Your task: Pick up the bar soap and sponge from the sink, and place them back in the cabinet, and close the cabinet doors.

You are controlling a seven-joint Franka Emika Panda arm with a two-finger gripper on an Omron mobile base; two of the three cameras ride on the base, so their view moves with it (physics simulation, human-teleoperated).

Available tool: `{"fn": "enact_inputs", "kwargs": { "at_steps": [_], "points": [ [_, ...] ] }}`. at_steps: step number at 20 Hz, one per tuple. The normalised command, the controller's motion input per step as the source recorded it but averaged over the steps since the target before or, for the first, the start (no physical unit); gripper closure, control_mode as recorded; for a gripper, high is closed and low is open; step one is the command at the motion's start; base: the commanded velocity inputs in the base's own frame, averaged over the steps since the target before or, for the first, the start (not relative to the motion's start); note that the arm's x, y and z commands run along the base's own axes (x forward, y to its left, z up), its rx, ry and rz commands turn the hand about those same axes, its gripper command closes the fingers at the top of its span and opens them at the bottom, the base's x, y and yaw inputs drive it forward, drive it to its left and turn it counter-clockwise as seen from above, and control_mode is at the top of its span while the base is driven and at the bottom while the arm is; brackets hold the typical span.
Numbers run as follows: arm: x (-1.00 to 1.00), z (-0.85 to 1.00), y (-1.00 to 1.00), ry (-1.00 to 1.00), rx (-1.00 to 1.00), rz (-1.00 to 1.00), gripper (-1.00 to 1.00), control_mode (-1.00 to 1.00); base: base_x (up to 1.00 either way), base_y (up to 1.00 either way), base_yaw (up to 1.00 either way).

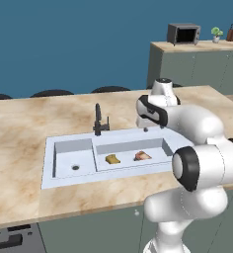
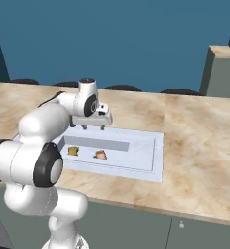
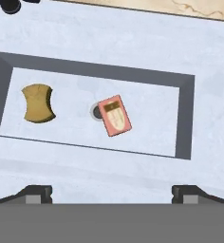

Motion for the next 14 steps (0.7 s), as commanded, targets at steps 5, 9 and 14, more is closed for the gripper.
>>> {"fn": "enact_inputs", "kwargs": {
  "at_steps": [5, 9, 14],
  "points": [
    [0.17, -0.2, 0.0, 0.0, 0.0, 0.0, -1.0, -1.0, 0.0, 0.0, 0.0],
    [0.16, -0.17, 0.0, 0.0, 0.0, 0.0, -1.0, -1.0, 0.0, 0.0, 0.0],
    [0.13, -0.12, 0.0, 0.0, 0.0, 0.0, -1.0, -1.0, 0.0, 0.0, 0.0]
  ]
}}
